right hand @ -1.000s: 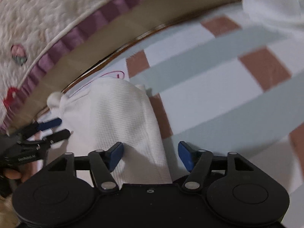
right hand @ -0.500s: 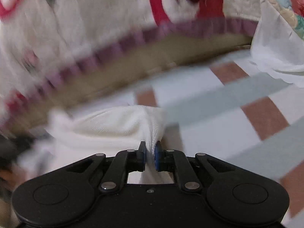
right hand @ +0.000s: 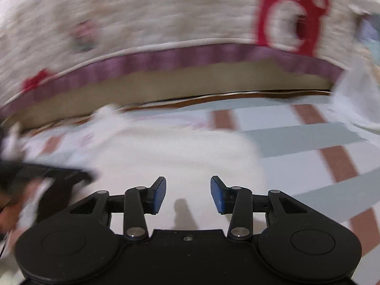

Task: Fold clothes

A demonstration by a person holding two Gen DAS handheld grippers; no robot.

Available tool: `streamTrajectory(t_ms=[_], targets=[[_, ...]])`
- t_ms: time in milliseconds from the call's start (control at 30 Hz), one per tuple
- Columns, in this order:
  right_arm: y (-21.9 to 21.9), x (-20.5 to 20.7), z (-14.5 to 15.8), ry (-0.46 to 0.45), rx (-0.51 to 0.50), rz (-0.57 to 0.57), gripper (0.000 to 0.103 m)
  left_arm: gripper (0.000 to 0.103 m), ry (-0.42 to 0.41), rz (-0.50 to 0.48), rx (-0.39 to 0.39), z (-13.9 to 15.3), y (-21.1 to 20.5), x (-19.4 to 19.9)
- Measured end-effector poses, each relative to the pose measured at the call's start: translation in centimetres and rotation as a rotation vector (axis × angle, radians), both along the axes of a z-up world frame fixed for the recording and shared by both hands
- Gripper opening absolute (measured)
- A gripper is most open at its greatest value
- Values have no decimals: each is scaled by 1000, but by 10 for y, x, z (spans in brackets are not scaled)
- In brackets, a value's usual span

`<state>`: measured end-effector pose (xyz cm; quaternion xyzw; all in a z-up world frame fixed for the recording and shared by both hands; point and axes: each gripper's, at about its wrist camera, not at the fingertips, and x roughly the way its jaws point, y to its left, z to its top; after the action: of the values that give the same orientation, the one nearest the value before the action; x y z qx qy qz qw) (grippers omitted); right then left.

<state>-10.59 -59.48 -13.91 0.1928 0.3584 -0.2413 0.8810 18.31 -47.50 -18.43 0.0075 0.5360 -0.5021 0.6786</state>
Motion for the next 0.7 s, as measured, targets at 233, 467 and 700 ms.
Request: streamTrajectory(t_ms=[233, 467, 700], targets=[[66, -3, -26, 27, 126, 79, 49, 70, -2, -10, -53, -1, -2, -11], [69, -26, -51, -49, 316, 5, 55, 10, -61, 71, -245, -3, -16, 3], [91, -33, -48, 31, 266, 128, 55, 8, -135, 50, -225, 19, -30, 22]])
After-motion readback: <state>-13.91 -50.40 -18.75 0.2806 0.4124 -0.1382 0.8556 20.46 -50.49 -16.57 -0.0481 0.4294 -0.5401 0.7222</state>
